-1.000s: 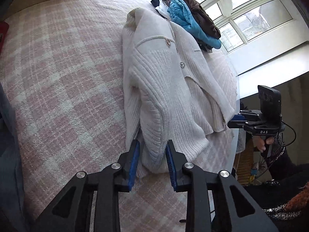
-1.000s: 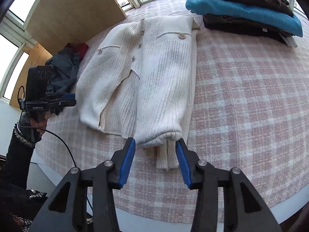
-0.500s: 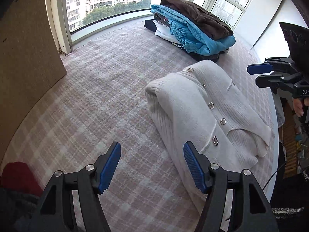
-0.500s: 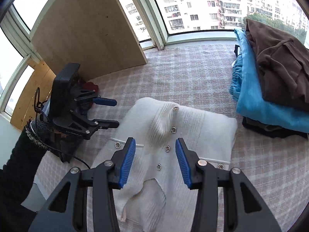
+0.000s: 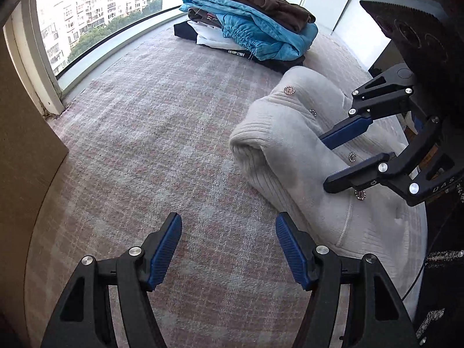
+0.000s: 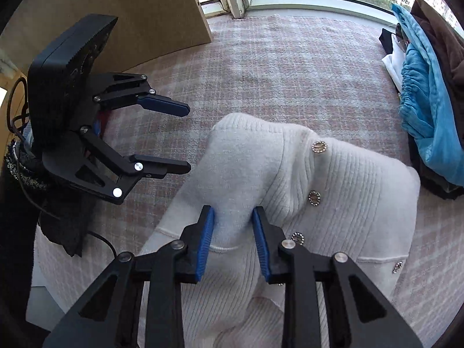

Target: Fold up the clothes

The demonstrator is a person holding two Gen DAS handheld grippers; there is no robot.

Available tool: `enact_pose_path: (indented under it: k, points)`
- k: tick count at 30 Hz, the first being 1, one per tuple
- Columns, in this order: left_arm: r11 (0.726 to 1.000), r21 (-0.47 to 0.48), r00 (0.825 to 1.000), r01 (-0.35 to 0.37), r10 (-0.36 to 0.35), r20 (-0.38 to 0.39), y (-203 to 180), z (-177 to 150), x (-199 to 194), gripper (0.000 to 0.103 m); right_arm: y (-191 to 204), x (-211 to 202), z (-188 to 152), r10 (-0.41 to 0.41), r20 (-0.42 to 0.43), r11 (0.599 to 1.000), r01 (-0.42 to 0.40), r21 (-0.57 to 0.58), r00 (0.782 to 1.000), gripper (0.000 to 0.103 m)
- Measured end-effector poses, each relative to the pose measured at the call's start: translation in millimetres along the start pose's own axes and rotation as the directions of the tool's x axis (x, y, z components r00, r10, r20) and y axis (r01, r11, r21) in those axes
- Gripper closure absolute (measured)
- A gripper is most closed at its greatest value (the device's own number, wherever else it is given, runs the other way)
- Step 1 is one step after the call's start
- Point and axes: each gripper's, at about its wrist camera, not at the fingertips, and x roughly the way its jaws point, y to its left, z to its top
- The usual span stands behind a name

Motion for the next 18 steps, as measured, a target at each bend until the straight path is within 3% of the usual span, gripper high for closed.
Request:
enact_pose_path:
  k: [4,7,12,18]
  points:
    - [0.994,0.109,0.999,-0.018,0.021,-0.028,-2,23,21,0.039,-12,0,-11,-0.001,-0.008,0.999,0.001,0.048,1.000,0.077]
    - [0.988,0.155,0.999,0.012,-0.006,-0.037,-8,35,31,0.039,-16,-1,-14,0.001,-0.003,0.998,-0.001,0.068,1.000,0.077]
    - [0.985,0.165,0.998,0.058,-0.055,-0.021,-14,41,27,0.042,-19,-10,-17,0.026,0.015,0.996,-0.027,0.088,1.000,0.077]
    - [0.981,0.188,0.999,0.044,-0.042,-0.015,-18,43,13,0.042,-12,-14,-18,0.041,0.027,0.996,-0.043,0.076,0.999,0.076]
